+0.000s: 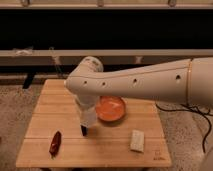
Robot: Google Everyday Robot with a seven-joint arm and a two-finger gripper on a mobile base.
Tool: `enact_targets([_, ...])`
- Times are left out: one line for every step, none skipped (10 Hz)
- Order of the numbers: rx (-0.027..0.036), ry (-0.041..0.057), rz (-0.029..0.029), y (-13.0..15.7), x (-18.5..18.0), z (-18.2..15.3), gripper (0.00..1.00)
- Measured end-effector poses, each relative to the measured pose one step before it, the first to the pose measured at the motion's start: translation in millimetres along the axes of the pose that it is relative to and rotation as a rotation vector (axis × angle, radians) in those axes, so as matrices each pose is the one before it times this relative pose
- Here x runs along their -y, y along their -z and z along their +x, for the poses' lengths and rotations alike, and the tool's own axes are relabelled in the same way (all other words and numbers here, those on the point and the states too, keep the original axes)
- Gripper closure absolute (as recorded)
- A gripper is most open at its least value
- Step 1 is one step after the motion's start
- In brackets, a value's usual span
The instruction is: Place the ceramic cup over the eraser
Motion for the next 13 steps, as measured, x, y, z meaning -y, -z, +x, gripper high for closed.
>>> enact_targets([-0.00767, 0.00932, -0.00308, -2.67, -4.11, 1.70, 1.00])
enact_targets([-0.01316, 0.00853, -0.00650, -2.91, -6.07, 3.09, 1.00])
enact_targets([-0.00847, 0.00786, -0.00657, -3.55, -4.83, 0.67, 1.00])
enact_targets([-0.00554, 0.00423, -0.00232, -4.24, -2.66, -0.53, 0.98])
enact_targets([-0.00212, 0.00408, 0.00095, -6.92, -1.89, -2.77, 0.91])
enact_targets([0.00156, 0.00252, -0.00383, -9.36, -5.36, -5.93, 0.80])
enact_targets([0.00326, -0.00167, 0.00305, -9.85, -2.65, -7.14, 0.70])
enact_targets([0.00484, -0.00369, 0.00527, -8.56, -1.78, -7.89, 0.62])
enact_targets([0.00126, -0.00478, -0.00050, -10.90, -3.50, -10.84, 0.50])
enact_targets([-0.00334, -0.01059, -0.00489, -5.75, 0.65, -5.12, 0.40])
enact_targets([-0.00353, -0.00657, -0.00070, -4.81, 2.11, -2.42, 0.32])
enact_targets([-0.00321, -0.00155, -0.00184, -4.18, -2.04, -3.12, 0.24])
enact_targets([-0.00160, -0.00325, 0.00608, -4.68, -2.38, -3.51, 0.20])
